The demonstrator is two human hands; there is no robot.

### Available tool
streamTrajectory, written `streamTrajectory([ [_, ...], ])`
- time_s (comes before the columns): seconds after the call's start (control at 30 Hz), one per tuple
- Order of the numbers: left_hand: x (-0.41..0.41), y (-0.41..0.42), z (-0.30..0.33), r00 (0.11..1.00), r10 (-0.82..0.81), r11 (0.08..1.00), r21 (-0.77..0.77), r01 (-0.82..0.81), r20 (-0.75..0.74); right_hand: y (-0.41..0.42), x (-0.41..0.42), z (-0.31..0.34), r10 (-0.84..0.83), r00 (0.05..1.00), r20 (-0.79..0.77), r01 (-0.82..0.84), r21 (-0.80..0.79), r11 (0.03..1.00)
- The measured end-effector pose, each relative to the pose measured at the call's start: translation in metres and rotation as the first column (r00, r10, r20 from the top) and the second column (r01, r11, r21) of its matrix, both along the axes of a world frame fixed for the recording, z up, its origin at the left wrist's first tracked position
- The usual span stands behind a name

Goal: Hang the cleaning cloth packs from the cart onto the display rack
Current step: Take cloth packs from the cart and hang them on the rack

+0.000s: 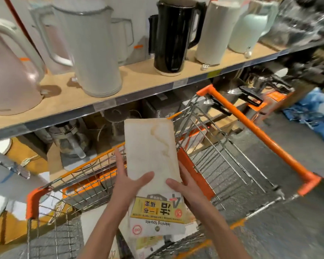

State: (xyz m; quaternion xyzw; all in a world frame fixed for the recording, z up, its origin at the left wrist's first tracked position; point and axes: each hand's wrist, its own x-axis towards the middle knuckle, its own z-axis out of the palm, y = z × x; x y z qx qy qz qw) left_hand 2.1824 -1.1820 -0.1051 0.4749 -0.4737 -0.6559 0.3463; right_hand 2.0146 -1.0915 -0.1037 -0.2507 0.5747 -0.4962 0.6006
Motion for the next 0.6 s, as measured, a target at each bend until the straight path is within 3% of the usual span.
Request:
streamTrajectory([
  [0.33, -0.03, 0.003, 0.055, 0.969, -0.112, 0.993, -0.045, 0.105, -0.219, 0.057, 0.0, 0.063, -0.286, 0.915, -0.285, 0.253, -0.148, 0.956],
  [0.47, -0.041, 0.014, 0.077, 0.937, -0.137, 0.99, -0.016, 0.139, -0.321, 0.085, 0.01, 0.079, -0.435, 0.85, -0.299, 0.398, -0.179, 0.9],
  [0.6, -0.06, 0.036, 0.093, 0.898, -0.162, 0.985, -0.008, 0.173, -0.409, 0.11, 0.026, 0.095, -0.646, 0.727, -0.232, 0.597, -0.253, 0.762],
])
